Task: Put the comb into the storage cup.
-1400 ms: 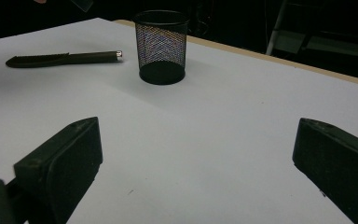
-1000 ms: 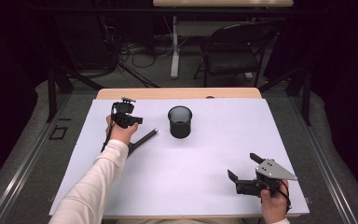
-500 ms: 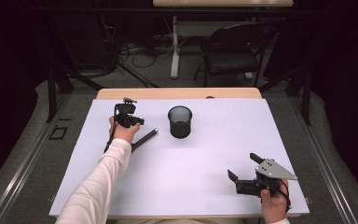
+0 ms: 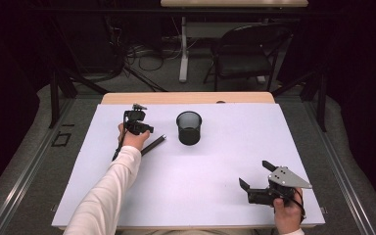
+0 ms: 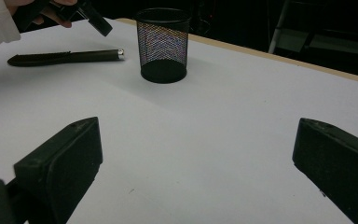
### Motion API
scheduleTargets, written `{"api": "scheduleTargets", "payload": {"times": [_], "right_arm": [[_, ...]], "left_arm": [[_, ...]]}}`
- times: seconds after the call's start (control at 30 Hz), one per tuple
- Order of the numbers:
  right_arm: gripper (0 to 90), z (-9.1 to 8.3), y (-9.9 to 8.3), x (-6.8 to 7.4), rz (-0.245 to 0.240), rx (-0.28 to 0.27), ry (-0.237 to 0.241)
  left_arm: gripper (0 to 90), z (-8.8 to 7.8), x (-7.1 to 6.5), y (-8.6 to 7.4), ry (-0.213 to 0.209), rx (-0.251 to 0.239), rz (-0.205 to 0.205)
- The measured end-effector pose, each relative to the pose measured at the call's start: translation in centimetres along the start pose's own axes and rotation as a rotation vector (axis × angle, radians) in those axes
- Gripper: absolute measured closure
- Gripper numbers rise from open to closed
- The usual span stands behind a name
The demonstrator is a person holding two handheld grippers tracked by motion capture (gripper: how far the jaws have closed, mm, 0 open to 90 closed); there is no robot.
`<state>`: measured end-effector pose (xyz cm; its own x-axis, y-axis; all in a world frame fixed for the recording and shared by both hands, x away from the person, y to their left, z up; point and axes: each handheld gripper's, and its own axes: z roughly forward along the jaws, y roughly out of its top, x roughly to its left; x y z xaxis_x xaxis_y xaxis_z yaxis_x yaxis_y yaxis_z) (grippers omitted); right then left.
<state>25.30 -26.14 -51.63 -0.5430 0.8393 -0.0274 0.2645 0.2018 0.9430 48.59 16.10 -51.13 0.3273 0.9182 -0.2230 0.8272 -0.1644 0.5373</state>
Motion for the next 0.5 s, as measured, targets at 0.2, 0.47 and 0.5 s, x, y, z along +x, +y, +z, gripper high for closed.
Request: {"api": "scheduleTargets", "payload": {"times": [0.2,0.47,0.5], "right_arm": [[1.1,0.0,0.0,0.0,-0.005,0.000,-0.001],[1.2,0.0,0.0,0.0,-0.003,0.002,0.004],[1.2,0.0,0.0,0.0,-0.004,0.002,0.003]], "left_arm": [[90.0,0.6,-0.3,-0.1,-0.002,0.021,0.002],[90.0,1.4,-0.5,-0.3,-0.003,0.037,0.001],[90.0,1.4,-0.6,-0.3,-0.003,0.040,0.002]]}}
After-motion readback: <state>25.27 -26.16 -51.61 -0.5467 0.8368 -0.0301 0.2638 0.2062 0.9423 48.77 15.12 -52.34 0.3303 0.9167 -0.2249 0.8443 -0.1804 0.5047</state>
